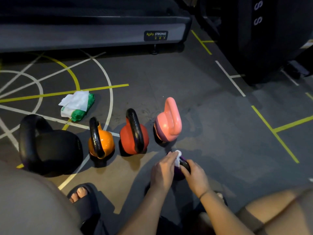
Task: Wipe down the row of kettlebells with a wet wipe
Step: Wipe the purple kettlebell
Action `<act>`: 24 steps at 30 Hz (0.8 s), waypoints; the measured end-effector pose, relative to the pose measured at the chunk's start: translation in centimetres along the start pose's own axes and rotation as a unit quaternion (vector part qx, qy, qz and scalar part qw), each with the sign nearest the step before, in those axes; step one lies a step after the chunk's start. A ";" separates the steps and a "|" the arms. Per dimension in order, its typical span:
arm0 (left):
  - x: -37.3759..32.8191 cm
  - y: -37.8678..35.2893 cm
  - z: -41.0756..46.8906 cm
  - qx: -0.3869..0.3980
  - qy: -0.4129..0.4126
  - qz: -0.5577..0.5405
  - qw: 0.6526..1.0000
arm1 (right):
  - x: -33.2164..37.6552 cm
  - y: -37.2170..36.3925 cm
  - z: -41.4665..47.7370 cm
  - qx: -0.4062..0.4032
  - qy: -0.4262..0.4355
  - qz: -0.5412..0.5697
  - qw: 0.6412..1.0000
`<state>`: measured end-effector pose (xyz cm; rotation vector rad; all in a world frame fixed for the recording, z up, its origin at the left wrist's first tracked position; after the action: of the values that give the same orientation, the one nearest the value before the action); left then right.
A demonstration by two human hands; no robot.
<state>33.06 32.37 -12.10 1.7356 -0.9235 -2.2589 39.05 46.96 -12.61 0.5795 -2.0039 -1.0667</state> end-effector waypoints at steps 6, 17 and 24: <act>2.1 -0.5 1.9 0.051 0.107 0.024 0.993 | -0.9 0.2 0.4 0.001 -0.041 0.058 0.998; 1.6 -1.2 2.2 -0.003 0.220 0.013 0.975 | -0.5 2.2 2.4 0.051 0.030 -0.129 0.990; -2.2 -1.8 2.5 -0.013 0.092 0.080 0.992 | -1.2 2.9 3.4 0.096 -0.034 -0.086 0.991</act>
<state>31.96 35.75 -10.86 1.7538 -0.9520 -1.9668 36.92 51.00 -11.86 0.8410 -2.1626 -1.0113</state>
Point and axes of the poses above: each hand's wrist, its own z-axis towards the middle knuckle, its own y-axis out of the back of the hand, x = y × z, the point moved 3 cm from there along z, towards the middle knuckle, and after that the axes turned 6 degrees about -y, right-handed, at the moved point
